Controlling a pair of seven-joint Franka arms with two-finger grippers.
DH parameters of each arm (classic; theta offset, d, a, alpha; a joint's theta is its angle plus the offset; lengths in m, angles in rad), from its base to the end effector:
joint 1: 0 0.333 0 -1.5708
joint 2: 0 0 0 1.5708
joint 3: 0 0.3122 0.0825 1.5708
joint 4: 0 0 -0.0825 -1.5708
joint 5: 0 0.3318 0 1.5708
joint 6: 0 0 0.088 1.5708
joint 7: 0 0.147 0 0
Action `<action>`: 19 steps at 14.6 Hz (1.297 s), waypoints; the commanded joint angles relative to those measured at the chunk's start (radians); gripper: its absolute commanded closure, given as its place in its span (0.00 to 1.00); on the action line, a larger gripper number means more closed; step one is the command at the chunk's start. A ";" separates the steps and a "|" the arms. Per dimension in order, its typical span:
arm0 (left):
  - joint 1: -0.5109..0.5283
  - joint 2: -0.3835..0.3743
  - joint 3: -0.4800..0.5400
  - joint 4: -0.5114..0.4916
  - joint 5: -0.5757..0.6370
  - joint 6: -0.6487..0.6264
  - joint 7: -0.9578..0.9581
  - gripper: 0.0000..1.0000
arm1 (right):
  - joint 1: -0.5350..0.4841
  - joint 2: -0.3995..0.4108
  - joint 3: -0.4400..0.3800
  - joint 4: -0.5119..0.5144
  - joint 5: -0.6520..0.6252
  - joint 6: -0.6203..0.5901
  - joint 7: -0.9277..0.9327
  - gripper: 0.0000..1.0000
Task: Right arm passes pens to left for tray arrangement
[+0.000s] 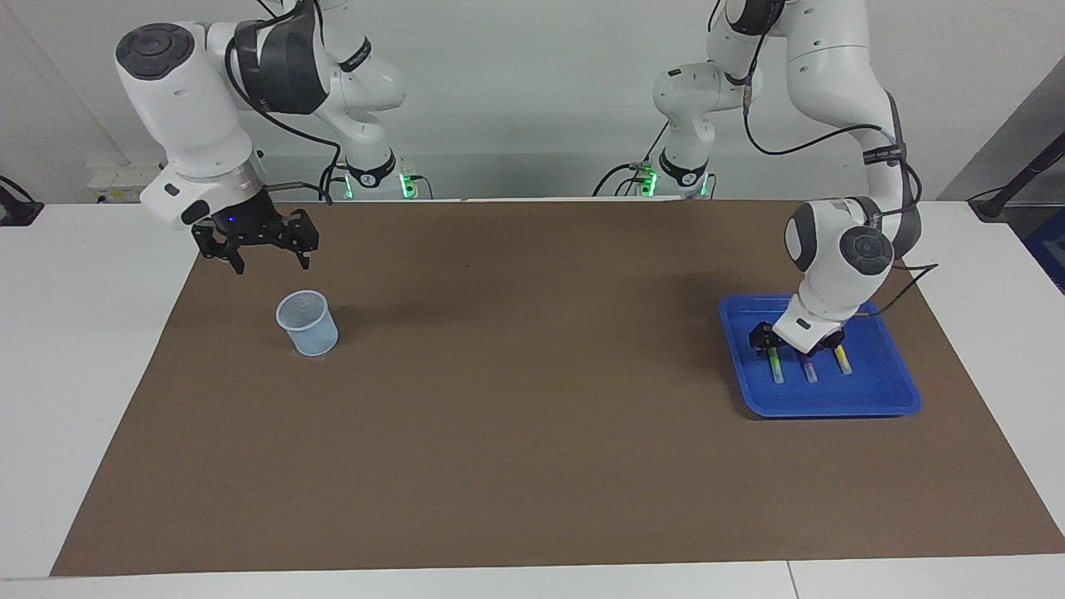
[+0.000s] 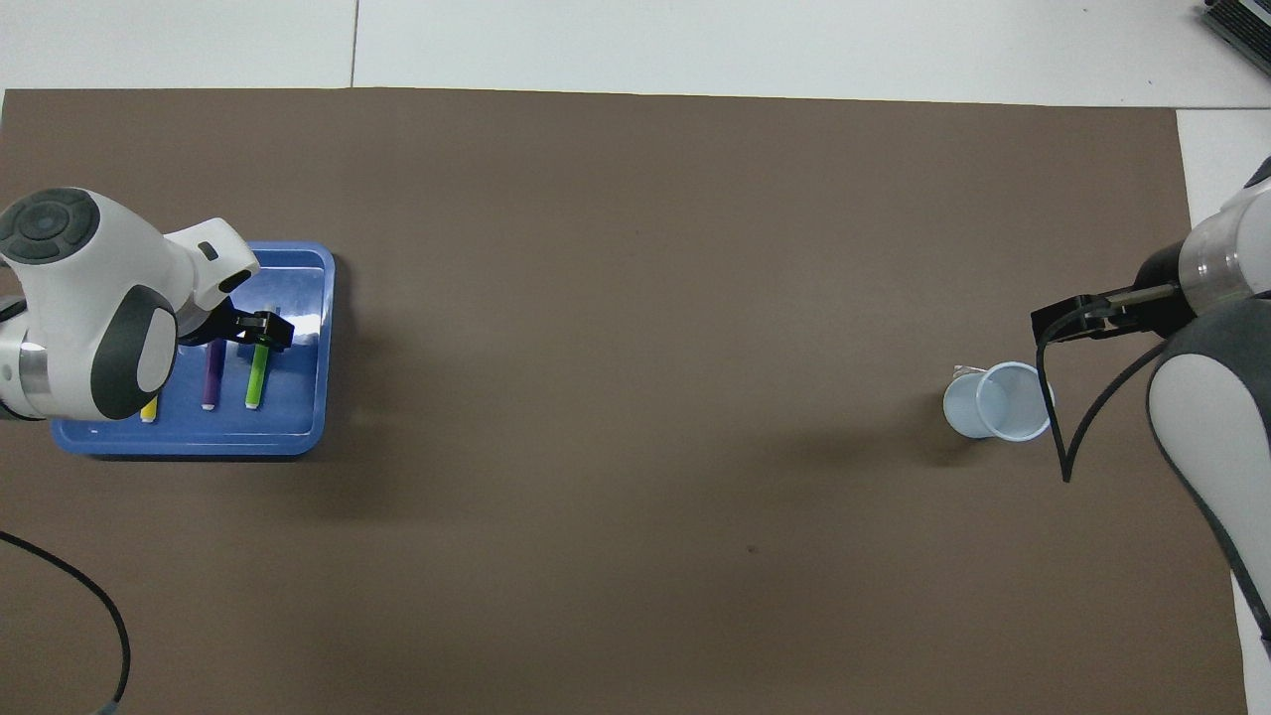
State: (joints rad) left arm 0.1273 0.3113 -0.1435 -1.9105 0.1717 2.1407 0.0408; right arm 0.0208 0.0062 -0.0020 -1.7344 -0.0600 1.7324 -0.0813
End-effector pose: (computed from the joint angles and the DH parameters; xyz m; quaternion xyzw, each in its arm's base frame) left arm 0.5647 0.0071 0.3179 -0.9953 0.0749 0.0386 0.0479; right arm 0.5123 0.0018 0.5224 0.9980 0.0549 -0.0050 0.0294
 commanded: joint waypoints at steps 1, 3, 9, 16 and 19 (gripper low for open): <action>0.006 -0.034 -0.008 0.060 -0.044 -0.100 0.001 0.00 | 0.007 -0.009 -0.009 -0.002 -0.004 -0.002 0.003 0.00; -0.001 -0.075 -0.008 0.079 -0.046 -0.143 -0.002 0.00 | 0.005 -0.009 -0.032 0.001 -0.001 -0.008 0.002 0.00; -0.005 -0.149 -0.016 0.209 -0.046 -0.338 -0.004 0.00 | 0.007 -0.012 -0.038 0.073 -0.001 -0.103 0.002 0.00; -0.001 -0.287 -0.016 0.280 -0.158 -0.467 -0.004 0.00 | 0.005 -0.012 -0.035 0.070 0.002 -0.106 0.002 0.00; -0.005 -0.340 -0.016 0.280 -0.167 -0.541 -0.006 0.00 | 0.007 -0.014 -0.032 0.069 0.040 -0.093 0.005 0.00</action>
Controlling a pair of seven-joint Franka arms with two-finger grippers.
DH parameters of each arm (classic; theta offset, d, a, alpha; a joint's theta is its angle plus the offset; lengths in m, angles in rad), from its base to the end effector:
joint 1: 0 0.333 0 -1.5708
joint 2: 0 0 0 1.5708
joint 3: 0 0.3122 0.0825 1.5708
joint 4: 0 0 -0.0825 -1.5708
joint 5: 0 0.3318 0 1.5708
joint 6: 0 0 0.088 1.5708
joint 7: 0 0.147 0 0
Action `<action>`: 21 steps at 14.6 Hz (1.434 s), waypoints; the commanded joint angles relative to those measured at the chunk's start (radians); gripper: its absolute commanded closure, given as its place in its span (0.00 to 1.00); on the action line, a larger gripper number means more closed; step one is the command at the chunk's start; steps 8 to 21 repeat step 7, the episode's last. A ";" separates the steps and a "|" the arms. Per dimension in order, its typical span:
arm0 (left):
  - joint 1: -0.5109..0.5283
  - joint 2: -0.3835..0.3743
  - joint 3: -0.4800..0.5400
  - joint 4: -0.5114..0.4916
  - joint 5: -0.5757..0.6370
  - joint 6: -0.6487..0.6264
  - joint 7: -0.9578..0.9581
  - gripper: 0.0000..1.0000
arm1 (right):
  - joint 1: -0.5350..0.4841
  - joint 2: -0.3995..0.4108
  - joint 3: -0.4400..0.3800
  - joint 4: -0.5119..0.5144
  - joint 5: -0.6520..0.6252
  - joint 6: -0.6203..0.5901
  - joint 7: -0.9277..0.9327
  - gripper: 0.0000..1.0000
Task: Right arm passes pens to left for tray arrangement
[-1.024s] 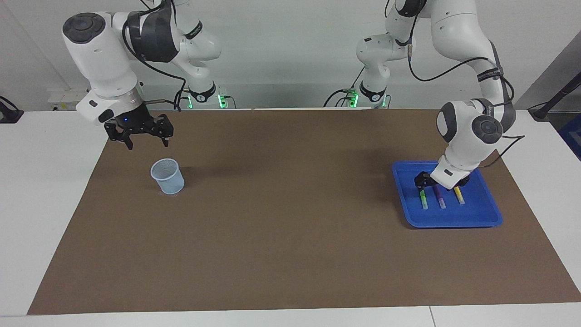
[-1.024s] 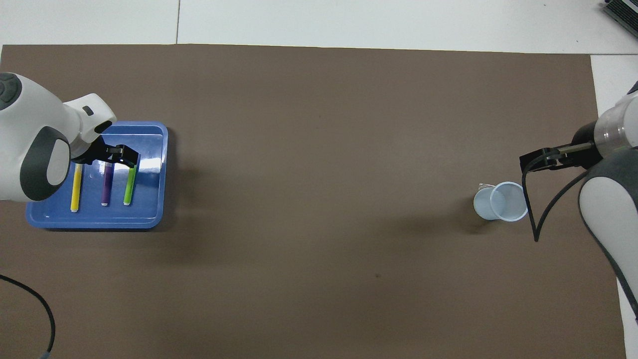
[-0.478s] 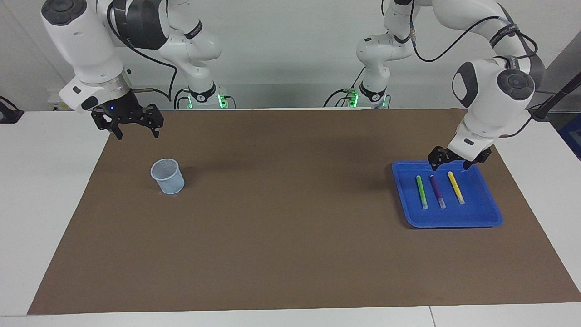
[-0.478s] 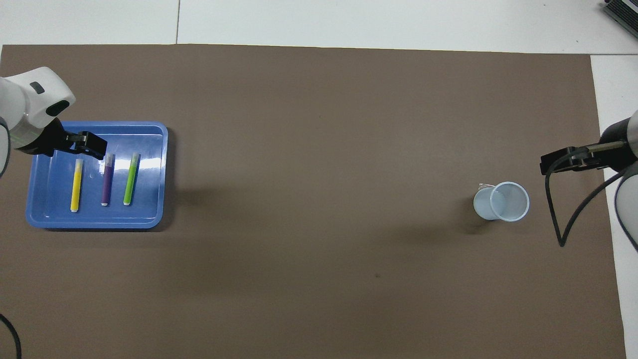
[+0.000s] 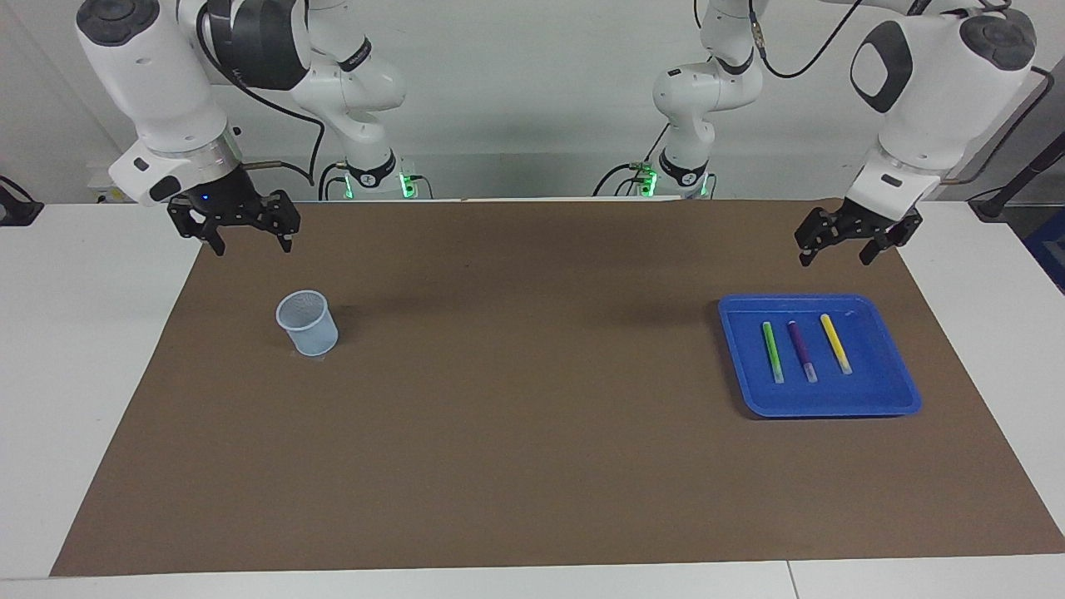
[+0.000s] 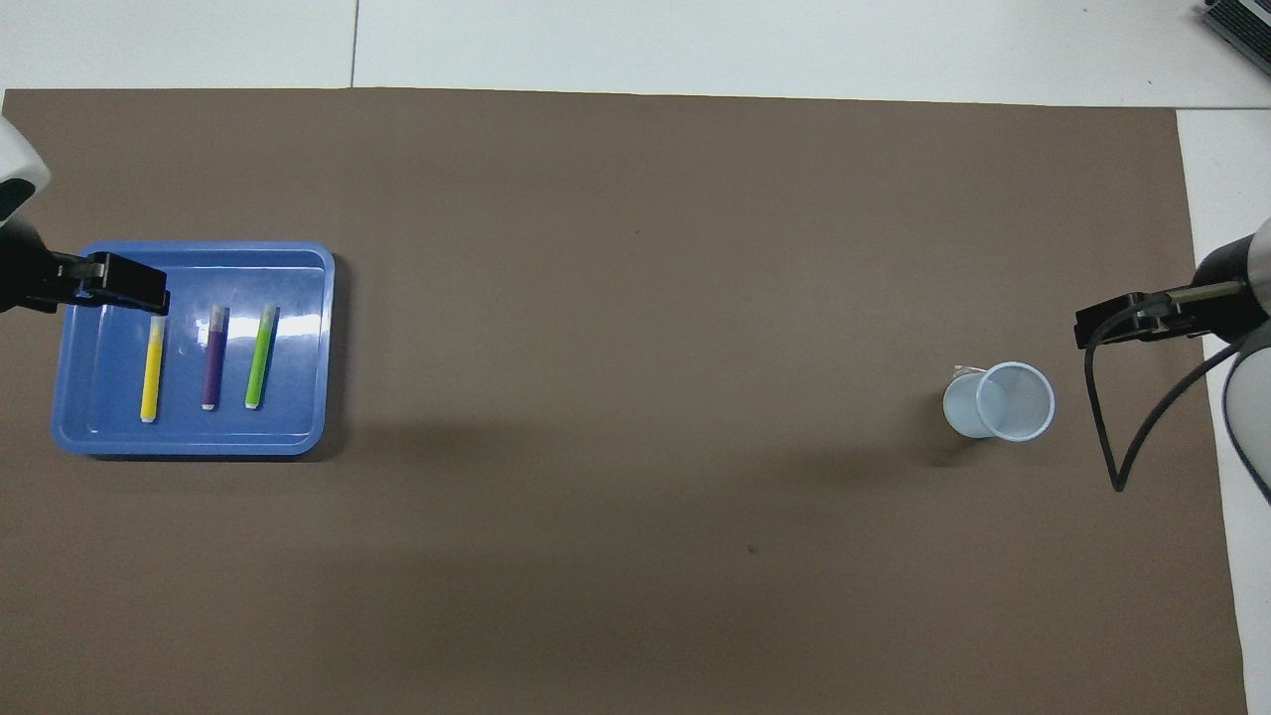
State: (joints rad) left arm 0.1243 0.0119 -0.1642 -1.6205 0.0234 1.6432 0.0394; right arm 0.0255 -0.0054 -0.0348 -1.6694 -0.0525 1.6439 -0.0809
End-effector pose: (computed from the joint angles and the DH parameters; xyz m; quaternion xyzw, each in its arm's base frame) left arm 0.5117 -0.0167 0.5602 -0.9991 0.0404 -0.0055 0.0107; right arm 0.5038 -0.0121 0.5484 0.9989 0.0380 -0.0112 0.0256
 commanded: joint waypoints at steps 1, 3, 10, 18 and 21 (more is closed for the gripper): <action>-0.002 -0.052 0.005 -0.010 -0.042 -0.054 -0.009 0.00 | 0.002 -0.001 0.001 0.002 0.040 -0.003 0.010 0.00; -0.003 -0.064 -0.003 -0.009 -0.079 -0.068 -0.093 0.00 | 0.001 -0.002 0.001 0.000 0.040 -0.003 0.030 0.00; -0.103 -0.070 0.056 -0.007 -0.068 -0.100 -0.142 0.00 | 0.002 -0.002 0.001 0.000 0.040 -0.004 0.032 0.00; -0.103 -0.070 0.056 -0.007 -0.068 -0.100 -0.142 0.00 | 0.002 -0.002 0.001 0.000 0.040 -0.004 0.032 0.00; -0.103 -0.070 0.056 -0.007 -0.068 -0.100 -0.142 0.00 | 0.002 -0.002 0.001 0.000 0.040 -0.004 0.032 0.00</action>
